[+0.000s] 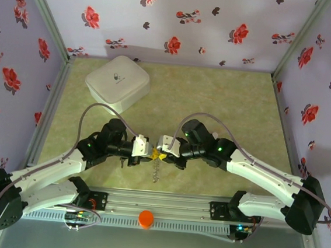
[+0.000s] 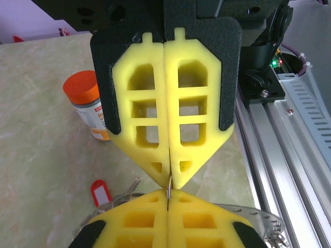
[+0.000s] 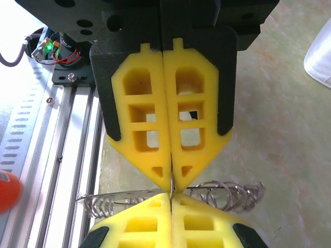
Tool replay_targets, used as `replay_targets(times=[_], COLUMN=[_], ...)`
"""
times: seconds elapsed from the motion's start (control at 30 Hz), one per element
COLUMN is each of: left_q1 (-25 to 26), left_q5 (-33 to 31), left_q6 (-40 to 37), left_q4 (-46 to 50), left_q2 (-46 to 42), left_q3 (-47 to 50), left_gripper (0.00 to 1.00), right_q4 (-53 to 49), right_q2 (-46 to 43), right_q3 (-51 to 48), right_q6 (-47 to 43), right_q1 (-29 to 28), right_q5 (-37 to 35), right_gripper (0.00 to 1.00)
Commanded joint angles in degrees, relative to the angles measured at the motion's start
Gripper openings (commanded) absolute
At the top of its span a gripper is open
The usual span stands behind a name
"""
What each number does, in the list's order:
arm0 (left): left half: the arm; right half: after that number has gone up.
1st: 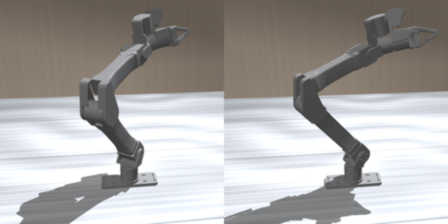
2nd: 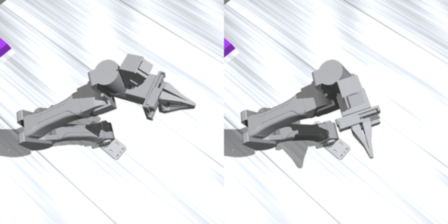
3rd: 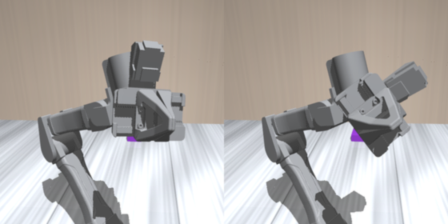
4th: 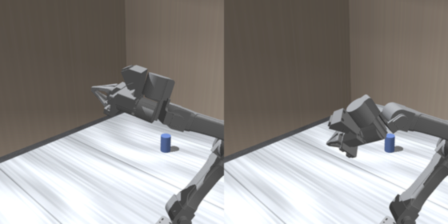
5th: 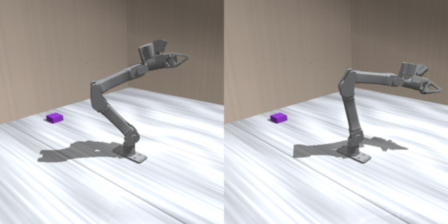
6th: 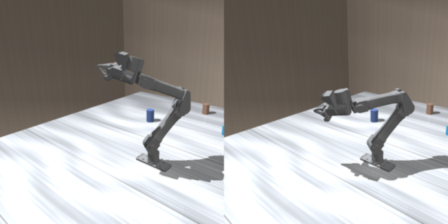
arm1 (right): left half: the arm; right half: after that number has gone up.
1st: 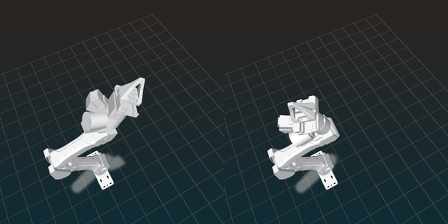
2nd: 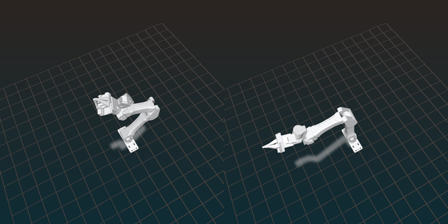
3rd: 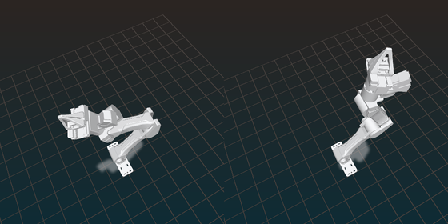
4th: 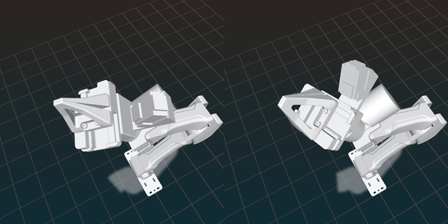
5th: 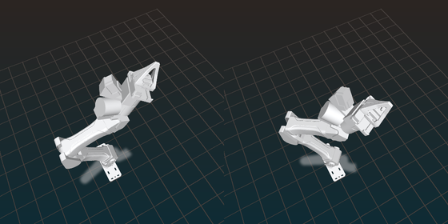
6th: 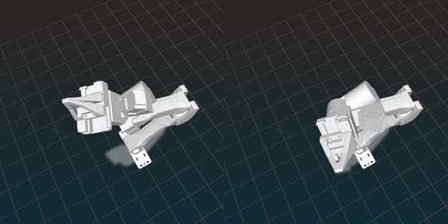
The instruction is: Put the keys on the keyring
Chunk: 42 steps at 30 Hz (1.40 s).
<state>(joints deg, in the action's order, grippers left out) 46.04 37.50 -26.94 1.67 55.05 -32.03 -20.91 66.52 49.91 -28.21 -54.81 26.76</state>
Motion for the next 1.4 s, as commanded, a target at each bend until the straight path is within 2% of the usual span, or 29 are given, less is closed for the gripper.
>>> replay_targets(times=[0.0, 0.03, 0.1, 0.17, 0.2, 0.33, 0.43, 0.6, 0.7, 0.9, 1.0, 1.23, 1.37], left_q1=[0.52, 0.71, 1.02, 1.20, 1.16, 1.20, 1.07, 0.63, -0.59, -2.31, -2.61, -2.89, -2.89], left_q5=[-2.71, -4.33, -8.13, -13.21, -16.04, -23.78, -28.41, -31.22, -33.63, -40.12, -43.60, -43.88, -43.49], left_q6=[2.97, 4.10, 6.99, 11.31, 13.52, 20.82, 26.14, 32.84, 35.66, 35.97, 36.16, 35.75, 35.73], left_q4=[-2.94, -3.92, -5.15, -4.97, -3.75, 1.46, 2.29, -1.40, 0.23, 2.96, 0.48, -1.54, -1.88], left_q2=[-1.73, -2.23, -3.19, -3.80, -3.75, -1.69, -0.53, 0.06, 0.22, -0.09, -1.39, -3.42, -4.82], left_q3=[1.06, 1.39, 1.75, 0.99, -0.05, -4.38, -5.79, -4.94, -5.74, -5.24, -2.92, -0.95, -0.14], left_gripper=[0.00, 0.00, 0.00, 0.00, 0.00, 0.00, 0.00, 0.00, 0.00, 0.00, 0.00, 0.00, 0.00], right_q4=[5.30, 6.41, 9.08, 11.83, 12.80, 12.41, 8.76, 3.83, 0.25, -3.63, -5.06, -8.35, -10.12], right_q2=[-2.29, -3.11, -5.04, -7.12, -7.89, -7.93, -5.35, 1.00, 5.48, 14.10, 17.65, 26.37, 30.05], right_q3=[-0.71, -1.53, -3.50, -5.71, -6.65, -7.16, -5.13, -1.79, 0.77, 2.89, 4.09, 8.18, 10.77], right_q6=[3.39, 4.84, 7.76, 10.94, 12.72, 23.71, 33.29, 45.44, 52.84, 61.87, 64.78, 66.45, 65.76], right_q1=[-0.27, -0.04, 0.88, 1.04, 1.06, 1.09, 1.02, -0.64, -1.30, -2.16, -2.37, -2.57, -3.18], right_q5=[-0.87, -2.09, -4.36, -10.08, -14.04, -27.35, -32.49, -35.08, -35.79, -36.06, -35.55, -31.75, -32.80], right_gripper=[0.20, 0.30, 0.39, 0.49, 0.51, 0.45, 0.42, 0.40, 0.39, 0.41, 0.41, 0.41, 0.41])
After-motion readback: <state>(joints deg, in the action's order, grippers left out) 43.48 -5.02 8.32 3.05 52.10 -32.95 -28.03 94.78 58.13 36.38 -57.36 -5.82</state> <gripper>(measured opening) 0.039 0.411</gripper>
